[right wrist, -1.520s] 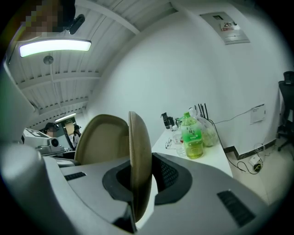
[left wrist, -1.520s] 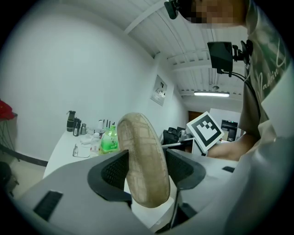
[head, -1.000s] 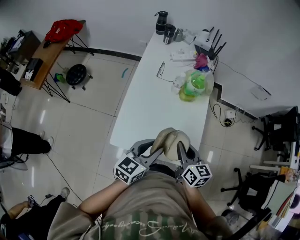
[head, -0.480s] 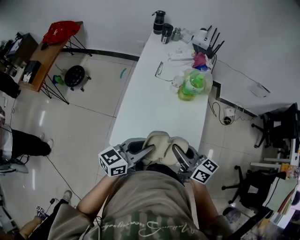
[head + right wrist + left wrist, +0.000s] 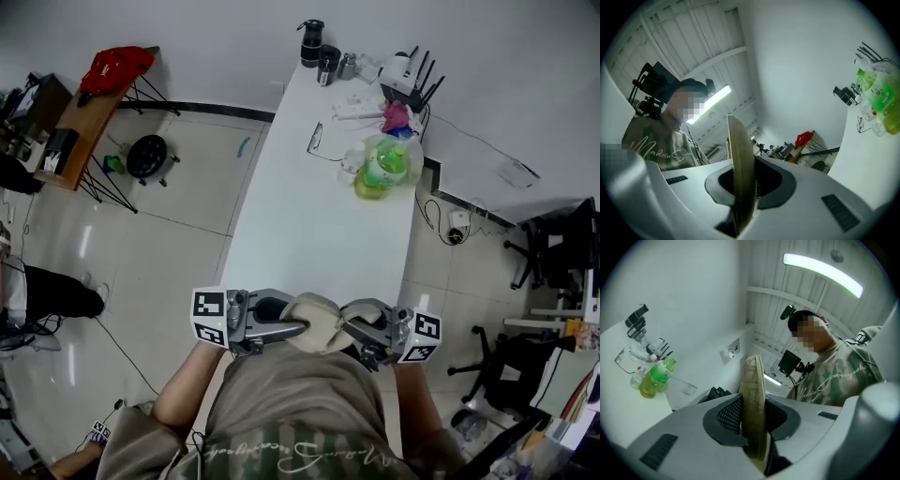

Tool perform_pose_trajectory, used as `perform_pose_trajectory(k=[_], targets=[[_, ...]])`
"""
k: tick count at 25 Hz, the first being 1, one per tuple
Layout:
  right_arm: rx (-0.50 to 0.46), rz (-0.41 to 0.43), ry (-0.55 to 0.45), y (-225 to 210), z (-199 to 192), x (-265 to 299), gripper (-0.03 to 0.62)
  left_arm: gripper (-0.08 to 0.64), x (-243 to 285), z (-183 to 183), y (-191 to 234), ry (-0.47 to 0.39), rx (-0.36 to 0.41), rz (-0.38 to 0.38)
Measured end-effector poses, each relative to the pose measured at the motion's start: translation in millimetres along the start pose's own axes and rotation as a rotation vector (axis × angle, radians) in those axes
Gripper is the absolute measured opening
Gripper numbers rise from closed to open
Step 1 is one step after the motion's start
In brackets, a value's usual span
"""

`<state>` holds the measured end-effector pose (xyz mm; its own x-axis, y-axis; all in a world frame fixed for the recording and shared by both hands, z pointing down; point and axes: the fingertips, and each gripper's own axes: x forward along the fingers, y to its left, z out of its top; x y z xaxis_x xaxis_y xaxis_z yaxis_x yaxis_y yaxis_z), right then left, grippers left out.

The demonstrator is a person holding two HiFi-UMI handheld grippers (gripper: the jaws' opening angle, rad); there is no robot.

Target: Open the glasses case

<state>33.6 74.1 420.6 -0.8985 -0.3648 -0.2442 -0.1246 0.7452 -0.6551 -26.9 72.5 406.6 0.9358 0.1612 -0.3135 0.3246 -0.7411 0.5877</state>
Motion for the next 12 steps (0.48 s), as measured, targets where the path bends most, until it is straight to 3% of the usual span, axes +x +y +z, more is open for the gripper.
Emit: perform_pose_trajectory(k=[4,9,10,12], targets=[[0.0,0.072,0.004,10.9,1.4,3.6,0.049,0.087,1.4,3.2,-13.5,-0.038,-0.046,-0.104],[0.047,0.163,-0.056,21.7,2.2,4.1,0.049,0.097,5.3,8.1,-33.5,-0.09,-0.119,-0.296],[0.061,0.155,-0.074,18.8,2.2,2.9,0.049,0.1,6.4,8.6,-32.9,-0.093,-0.121,-0.298],[0.074,0.076,-0.105,1.9,1.6,-1.6,0.049,0.101,5.9,8.6,-18.2,-0.103,-0.099,-0.227]])
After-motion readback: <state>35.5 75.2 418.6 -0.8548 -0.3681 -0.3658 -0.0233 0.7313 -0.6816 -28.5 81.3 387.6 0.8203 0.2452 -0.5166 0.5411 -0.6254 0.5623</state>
